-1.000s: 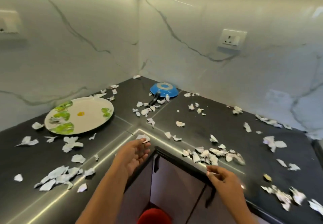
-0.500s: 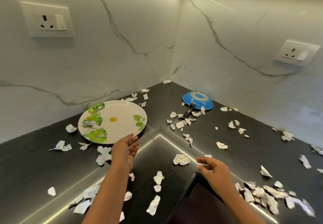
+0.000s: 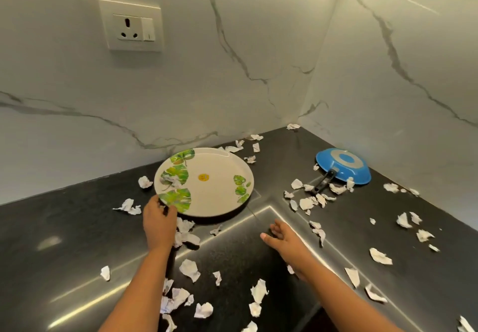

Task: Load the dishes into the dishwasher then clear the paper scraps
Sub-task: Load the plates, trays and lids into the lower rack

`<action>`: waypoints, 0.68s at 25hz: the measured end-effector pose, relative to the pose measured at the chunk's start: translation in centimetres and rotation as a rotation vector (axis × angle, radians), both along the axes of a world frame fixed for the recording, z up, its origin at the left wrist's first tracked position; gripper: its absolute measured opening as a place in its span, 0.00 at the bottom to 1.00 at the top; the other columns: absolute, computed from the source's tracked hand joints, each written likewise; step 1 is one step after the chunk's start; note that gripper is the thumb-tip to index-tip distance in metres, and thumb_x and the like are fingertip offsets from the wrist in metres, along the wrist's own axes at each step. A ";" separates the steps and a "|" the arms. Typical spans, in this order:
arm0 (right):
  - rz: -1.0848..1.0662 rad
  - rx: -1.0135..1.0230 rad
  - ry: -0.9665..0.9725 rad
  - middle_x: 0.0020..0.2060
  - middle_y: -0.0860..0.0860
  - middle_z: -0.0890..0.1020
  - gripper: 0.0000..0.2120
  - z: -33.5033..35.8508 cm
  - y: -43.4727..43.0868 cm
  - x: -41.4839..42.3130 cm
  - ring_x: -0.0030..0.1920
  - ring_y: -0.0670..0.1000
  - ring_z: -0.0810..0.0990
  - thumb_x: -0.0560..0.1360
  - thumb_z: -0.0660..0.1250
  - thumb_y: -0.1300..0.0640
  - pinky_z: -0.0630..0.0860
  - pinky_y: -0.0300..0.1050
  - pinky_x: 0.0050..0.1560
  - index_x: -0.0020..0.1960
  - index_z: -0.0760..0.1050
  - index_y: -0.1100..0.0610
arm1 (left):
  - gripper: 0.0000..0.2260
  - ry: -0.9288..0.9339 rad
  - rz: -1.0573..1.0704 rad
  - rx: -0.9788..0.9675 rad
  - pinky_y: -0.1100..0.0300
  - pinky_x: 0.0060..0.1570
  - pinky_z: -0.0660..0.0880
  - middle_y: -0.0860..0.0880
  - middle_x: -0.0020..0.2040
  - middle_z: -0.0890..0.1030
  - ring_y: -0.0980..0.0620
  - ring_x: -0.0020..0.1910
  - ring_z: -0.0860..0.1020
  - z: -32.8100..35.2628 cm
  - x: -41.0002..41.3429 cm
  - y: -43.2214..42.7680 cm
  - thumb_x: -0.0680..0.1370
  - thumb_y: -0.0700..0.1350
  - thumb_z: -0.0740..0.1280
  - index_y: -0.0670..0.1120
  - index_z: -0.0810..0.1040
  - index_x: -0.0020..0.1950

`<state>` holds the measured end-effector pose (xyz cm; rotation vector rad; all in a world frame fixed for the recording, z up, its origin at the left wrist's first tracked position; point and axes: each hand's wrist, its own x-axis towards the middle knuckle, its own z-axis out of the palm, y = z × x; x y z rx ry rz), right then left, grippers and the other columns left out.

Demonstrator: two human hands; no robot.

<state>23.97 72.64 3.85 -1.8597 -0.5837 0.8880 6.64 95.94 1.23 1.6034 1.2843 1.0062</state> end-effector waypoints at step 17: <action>-0.116 0.279 0.355 0.37 0.62 0.78 0.09 -1.4 9.1 8.0 0.31 0.57 0.81 0.78 0.62 0.61 0.81 0.47 0.33 0.57 0.72 0.61 | 0.31 0.156 0.086 -0.069 0.52 0.53 0.73 0.41 0.60 0.77 0.50 0.48 0.75 -0.4 3.3 3.6 0.74 0.41 0.68 0.43 0.59 0.75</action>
